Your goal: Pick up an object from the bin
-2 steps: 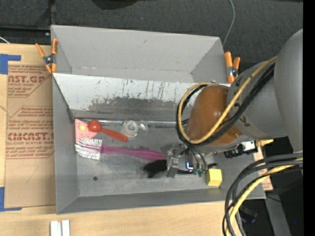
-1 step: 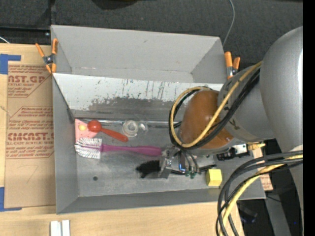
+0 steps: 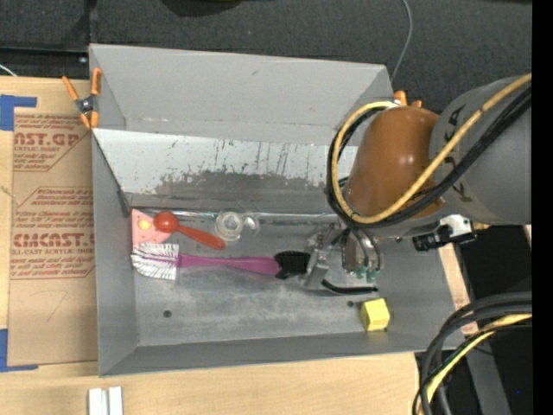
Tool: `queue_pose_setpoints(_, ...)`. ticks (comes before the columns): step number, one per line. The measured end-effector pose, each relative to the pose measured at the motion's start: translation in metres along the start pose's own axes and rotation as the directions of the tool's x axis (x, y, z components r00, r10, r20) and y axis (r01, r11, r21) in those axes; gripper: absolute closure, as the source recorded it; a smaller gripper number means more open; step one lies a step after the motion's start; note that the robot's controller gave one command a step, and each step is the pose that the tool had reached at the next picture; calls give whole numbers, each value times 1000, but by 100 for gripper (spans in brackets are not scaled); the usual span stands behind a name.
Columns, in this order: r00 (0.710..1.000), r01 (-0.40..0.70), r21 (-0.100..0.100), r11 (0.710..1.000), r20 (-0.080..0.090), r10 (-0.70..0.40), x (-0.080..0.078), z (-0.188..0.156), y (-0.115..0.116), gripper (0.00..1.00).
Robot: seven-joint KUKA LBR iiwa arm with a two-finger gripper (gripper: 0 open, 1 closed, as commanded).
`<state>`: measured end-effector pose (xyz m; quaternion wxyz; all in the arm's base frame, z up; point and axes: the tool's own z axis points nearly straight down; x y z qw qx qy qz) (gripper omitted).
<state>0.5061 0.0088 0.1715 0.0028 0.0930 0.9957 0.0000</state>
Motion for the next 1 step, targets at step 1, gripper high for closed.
queue_pose_setpoints(1, 1000, 28, -2, 1000, 4, -28, 8, -59, 11, 100)
